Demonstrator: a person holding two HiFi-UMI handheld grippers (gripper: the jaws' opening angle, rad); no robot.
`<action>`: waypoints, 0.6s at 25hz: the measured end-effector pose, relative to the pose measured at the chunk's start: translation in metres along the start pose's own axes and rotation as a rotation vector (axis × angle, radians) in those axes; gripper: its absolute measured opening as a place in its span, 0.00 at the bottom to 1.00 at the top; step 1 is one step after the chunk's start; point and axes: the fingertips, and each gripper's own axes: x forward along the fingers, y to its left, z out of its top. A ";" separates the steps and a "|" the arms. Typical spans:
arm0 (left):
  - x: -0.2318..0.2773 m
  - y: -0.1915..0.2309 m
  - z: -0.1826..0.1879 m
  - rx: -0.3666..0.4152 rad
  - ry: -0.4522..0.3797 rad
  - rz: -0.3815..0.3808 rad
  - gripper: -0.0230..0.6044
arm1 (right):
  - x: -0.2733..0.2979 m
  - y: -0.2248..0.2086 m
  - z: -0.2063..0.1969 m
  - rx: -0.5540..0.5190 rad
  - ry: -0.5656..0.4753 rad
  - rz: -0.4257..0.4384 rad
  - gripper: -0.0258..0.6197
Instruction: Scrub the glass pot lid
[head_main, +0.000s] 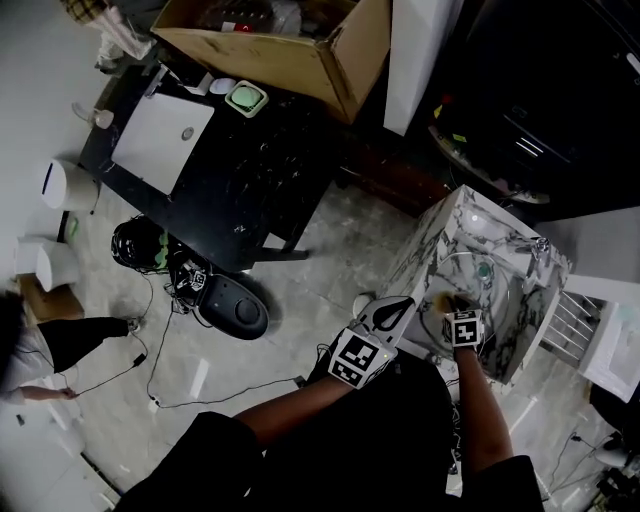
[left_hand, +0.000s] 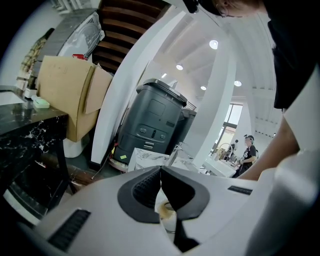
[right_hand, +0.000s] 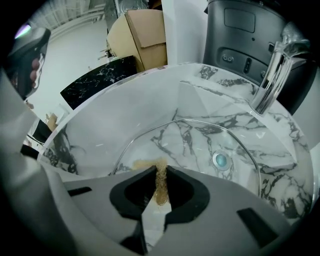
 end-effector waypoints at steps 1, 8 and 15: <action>-0.001 -0.001 -0.003 0.005 0.006 -0.004 0.06 | -0.001 0.000 0.003 0.003 -0.010 -0.003 0.14; -0.019 -0.013 -0.025 0.020 0.014 -0.004 0.06 | -0.044 -0.008 0.015 0.053 -0.177 -0.056 0.14; -0.040 -0.068 -0.028 0.054 0.006 0.049 0.06 | -0.154 -0.008 -0.011 0.197 -0.428 -0.051 0.14</action>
